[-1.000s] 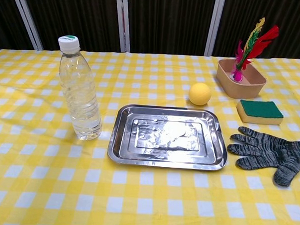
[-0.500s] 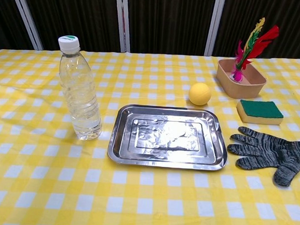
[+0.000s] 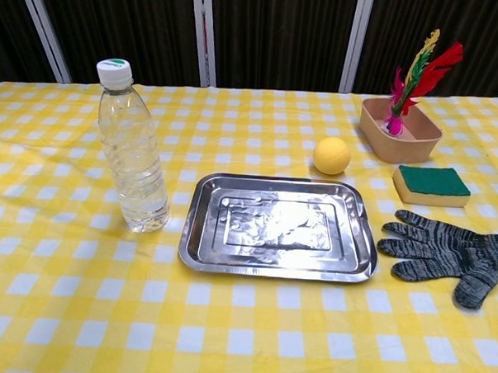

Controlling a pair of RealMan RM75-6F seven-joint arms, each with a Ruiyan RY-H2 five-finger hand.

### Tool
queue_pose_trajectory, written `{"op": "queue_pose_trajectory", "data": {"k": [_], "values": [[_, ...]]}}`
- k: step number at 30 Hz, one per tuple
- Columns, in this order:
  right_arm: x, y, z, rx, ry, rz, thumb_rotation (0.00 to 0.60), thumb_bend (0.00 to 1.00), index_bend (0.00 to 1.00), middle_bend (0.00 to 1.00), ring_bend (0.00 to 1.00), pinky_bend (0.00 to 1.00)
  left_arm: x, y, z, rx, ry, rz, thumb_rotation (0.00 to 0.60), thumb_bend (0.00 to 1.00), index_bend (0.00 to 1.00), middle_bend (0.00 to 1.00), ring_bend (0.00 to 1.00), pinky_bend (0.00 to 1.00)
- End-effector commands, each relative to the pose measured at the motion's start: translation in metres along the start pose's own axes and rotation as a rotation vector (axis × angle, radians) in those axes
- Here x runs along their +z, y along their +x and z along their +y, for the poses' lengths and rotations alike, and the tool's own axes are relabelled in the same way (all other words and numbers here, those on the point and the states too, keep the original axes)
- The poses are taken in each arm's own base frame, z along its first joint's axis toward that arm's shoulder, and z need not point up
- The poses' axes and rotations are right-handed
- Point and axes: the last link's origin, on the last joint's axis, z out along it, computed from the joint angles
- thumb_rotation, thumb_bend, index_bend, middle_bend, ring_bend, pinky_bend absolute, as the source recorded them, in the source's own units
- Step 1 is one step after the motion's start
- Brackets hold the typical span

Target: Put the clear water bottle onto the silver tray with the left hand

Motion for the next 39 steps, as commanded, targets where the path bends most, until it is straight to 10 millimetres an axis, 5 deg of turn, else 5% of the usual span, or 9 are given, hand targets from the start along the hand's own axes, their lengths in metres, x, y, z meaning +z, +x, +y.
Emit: {"op": "queue_pose_trajectory", "data": {"k": [1,8,23,39], "values": [[0.001,0.0,0.0,0.002,-0.003,0.0,0.6,0.05,0.08,0.0,0.0,0.0,0.03,-0.024,0.005,-0.169,0.007,-0.136,0.6,0.22,0.17,0.1,0.0,0.0],[0.003,-0.001,0.002,0.006,-0.006,0.0,0.6,0.05,0.06,0.0,0.0,0.0,0.061,-0.044,0.017,-0.407,0.028,-0.223,0.6,0.21,0.15,0.08,0.0,0.0],[0.004,0.002,0.004,0.025,-0.014,0.009,0.6,0.05,0.06,0.0,0.0,0.0,0.108,-0.088,0.045,-0.504,0.035,-0.285,0.6,0.2,0.15,0.07,0.0,0.0],[0.005,0.004,0.005,0.041,-0.011,0.005,0.6,0.05,0.06,0.0,0.0,0.0,0.138,-0.14,0.103,-0.533,-0.018,-0.348,0.6,0.2,0.15,0.07,0.0,0.0]]}}
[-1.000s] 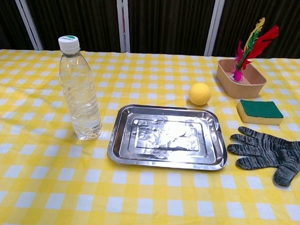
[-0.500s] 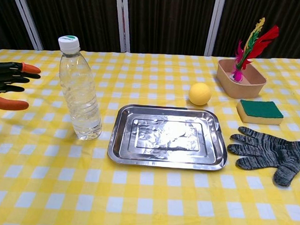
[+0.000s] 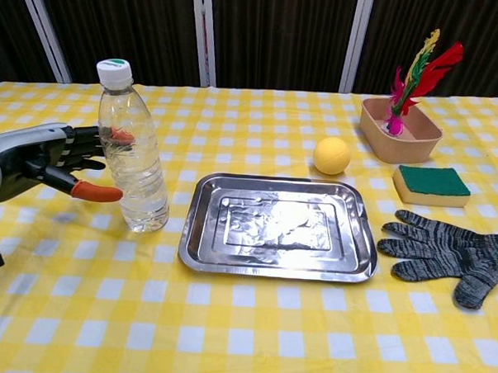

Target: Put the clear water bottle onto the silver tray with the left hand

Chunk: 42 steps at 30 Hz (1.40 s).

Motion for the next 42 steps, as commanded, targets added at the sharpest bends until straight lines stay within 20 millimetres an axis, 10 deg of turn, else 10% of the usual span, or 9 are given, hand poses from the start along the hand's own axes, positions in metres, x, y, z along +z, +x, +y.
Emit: {"op": "queue_pose_trajectory", "data": {"k": [1,15,24,38,42], "values": [[0.0,0.0,-0.001,0.001,0.003,-0.002,0.6,0.05,0.06,0.0,0.0,0.0,0.013,-0.014,0.011,-0.039,-0.021,-0.003,0.6,0.2,0.15,0.08,0.0,0.0],[-0.001,0.002,0.001,0.011,0.003,0.0,0.6,0.05,0.06,0.0,0.0,0.0,0.021,-0.032,0.016,-0.094,-0.036,0.042,0.6,0.48,0.44,0.45,0.01,0.0],[0.0,0.0,-0.001,0.006,0.006,-0.008,0.6,0.05,0.06,0.0,0.0,0.0,0.01,-0.021,0.049,-0.205,-0.104,-0.001,0.6,0.49,0.47,0.47,0.01,0.0],[0.001,0.0,0.001,0.007,-0.003,-0.011,0.6,0.05,0.06,0.0,0.0,0.0,0.004,-0.041,0.142,-0.23,-0.189,-0.071,0.6,0.48,0.46,0.46,0.01,0.0],[0.001,-0.003,0.0,0.003,0.002,-0.022,0.6,0.05,0.06,0.0,0.0,0.0,-0.029,-0.026,0.208,-0.263,-0.341,-0.053,0.6,0.47,0.46,0.46,0.01,0.0]]}}
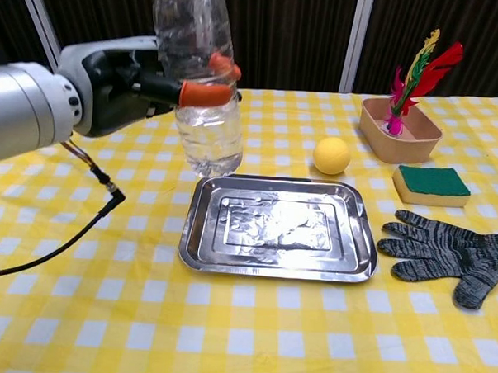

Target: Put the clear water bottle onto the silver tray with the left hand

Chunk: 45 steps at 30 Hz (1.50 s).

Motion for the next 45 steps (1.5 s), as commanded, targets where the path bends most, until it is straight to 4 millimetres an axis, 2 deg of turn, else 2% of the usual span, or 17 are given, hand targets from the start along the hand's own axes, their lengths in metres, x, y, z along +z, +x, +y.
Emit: {"op": "queue_pose_trajectory", "data": {"k": [1,2,4,7,14,16,18,21,24,26,28,32,34,38,42,45], "values": [[-0.001,-0.003,-0.003,-0.005,0.011,-0.009,0.6,0.05,0.06,0.0,0.0,0.0,-0.026,0.001,0.079,0.002,-0.152,0.013,0.6,0.47,0.46,0.46,0.01,0.0],[-0.002,-0.003,-0.005,-0.004,0.018,-0.009,0.6,0.05,0.06,0.0,0.0,0.0,-0.036,0.004,0.086,0.046,-0.15,0.025,0.6,0.47,0.46,0.46,0.01,0.0],[-0.002,-0.004,-0.006,-0.005,0.021,-0.011,0.6,0.05,0.06,0.0,0.0,0.0,-0.043,0.006,0.087,0.075,-0.13,0.037,0.6,0.46,0.46,0.46,0.01,0.0],[-0.002,-0.005,-0.007,-0.007,0.022,-0.014,0.6,0.05,0.06,0.0,0.0,0.0,-0.046,0.01,0.075,0.11,-0.074,0.049,0.6,0.46,0.46,0.46,0.01,0.0],[-0.003,-0.004,-0.009,0.002,0.027,-0.012,0.6,0.05,0.06,0.0,0.0,0.0,-0.037,0.022,0.019,0.091,0.062,0.064,0.6,0.46,0.46,0.45,0.01,0.0],[-0.002,-0.004,-0.007,-0.001,0.021,-0.012,0.6,0.05,0.06,0.0,0.0,0.0,-0.033,0.026,-0.002,0.091,0.097,0.055,0.6,0.46,0.45,0.45,0.01,0.0],[-0.001,-0.004,-0.006,-0.003,0.015,-0.012,0.6,0.05,0.06,0.0,0.0,0.0,-0.027,0.029,-0.033,0.061,0.151,0.047,0.6,0.46,0.45,0.45,0.01,0.0],[0.0,-0.005,-0.006,-0.003,0.015,-0.015,0.6,0.05,0.06,0.0,0.0,0.0,-0.023,0.028,-0.051,0.011,0.159,0.033,0.6,0.46,0.46,0.45,0.01,0.0],[0.0,-0.005,-0.006,-0.006,0.017,-0.017,0.6,0.05,0.06,0.0,0.0,0.0,-0.021,0.027,-0.056,-0.018,0.145,0.021,0.6,0.46,0.46,0.45,0.01,0.0],[0.0,-0.005,-0.007,-0.006,0.019,-0.017,0.6,0.05,0.06,0.0,0.0,0.0,-0.019,0.026,-0.051,-0.034,0.124,0.021,0.6,0.46,0.46,0.45,0.01,0.0],[-0.001,-0.006,-0.007,-0.007,0.02,-0.019,0.6,0.05,0.06,0.0,0.0,0.0,-0.018,0.025,-0.038,-0.045,0.087,0.019,0.6,0.46,0.46,0.46,0.01,0.0],[-0.001,-0.006,-0.007,-0.006,0.019,-0.022,0.6,0.05,0.06,0.0,0.0,0.0,-0.016,0.023,-0.002,-0.044,0.018,0.021,0.6,0.46,0.46,0.46,0.01,0.0],[0.0,-0.007,-0.007,-0.006,0.019,-0.023,0.6,0.05,0.06,0.0,0.0,0.0,-0.017,0.021,0.027,-0.042,-0.029,0.025,0.6,0.46,0.46,0.47,0.01,0.0],[0.0,-0.008,-0.007,-0.007,0.021,-0.029,0.6,0.05,0.06,0.0,0.0,0.0,-0.02,0.016,0.063,-0.052,-0.053,0.03,0.6,0.46,0.47,0.47,0.01,0.0],[-0.001,-0.008,-0.008,-0.008,0.023,-0.029,0.6,0.05,0.06,0.0,0.0,0.0,-0.023,0.012,0.08,-0.046,-0.047,0.036,0.6,0.46,0.47,0.47,0.01,0.0],[-0.001,-0.007,-0.009,-0.005,0.025,-0.025,0.6,0.05,0.06,0.0,0.0,0.0,-0.025,0.012,0.079,-0.043,-0.022,0.043,0.6,0.46,0.47,0.47,0.01,0.0]]}}
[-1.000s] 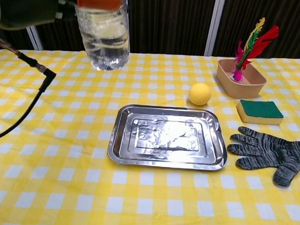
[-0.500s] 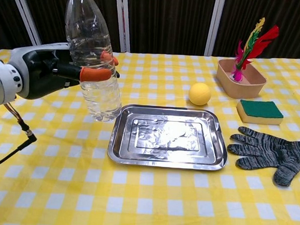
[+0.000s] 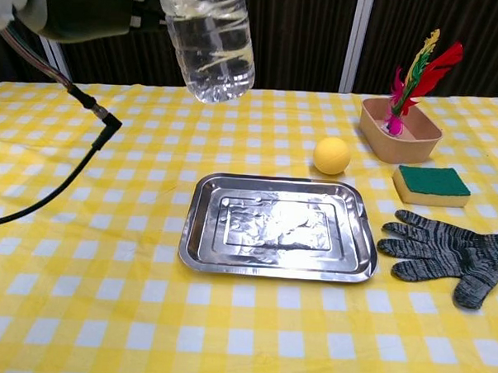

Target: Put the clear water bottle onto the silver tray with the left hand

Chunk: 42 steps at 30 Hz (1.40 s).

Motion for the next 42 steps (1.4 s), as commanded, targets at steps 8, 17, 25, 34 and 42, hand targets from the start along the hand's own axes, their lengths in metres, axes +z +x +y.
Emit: {"op": "queue_pose_trajectory", "data": {"k": [8,17,25,34,42], "values": [[-0.001,0.003,0.0,0.011,0.001,0.01,0.6,0.05,0.06,0.0,0.0,0.0,-0.002,0.021,-0.054,0.062,0.142,0.043,0.6,0.46,0.47,0.47,0.01,0.0],[-0.001,0.0,-0.002,0.005,0.006,-0.001,0.6,0.05,0.06,0.0,0.0,0.0,-0.002,0.034,-0.114,0.101,0.179,0.078,0.6,0.46,0.48,0.48,0.01,0.0],[0.001,-0.005,-0.005,-0.003,0.01,-0.02,0.6,0.05,0.06,0.0,0.0,0.0,0.019,-0.014,-0.114,0.107,0.096,0.023,0.6,0.46,0.48,0.49,0.01,0.0],[0.002,0.001,0.002,0.012,-0.005,-0.003,0.6,0.05,0.06,0.0,0.0,0.0,0.027,-0.063,-0.103,0.073,0.061,-0.047,0.6,0.47,0.49,0.48,0.01,0.0],[-0.002,0.001,-0.003,0.019,0.008,-0.005,0.6,0.05,0.06,0.0,0.0,0.0,-0.025,0.025,-0.105,0.099,0.088,0.145,0.6,0.47,0.49,0.48,0.01,0.0]]}}
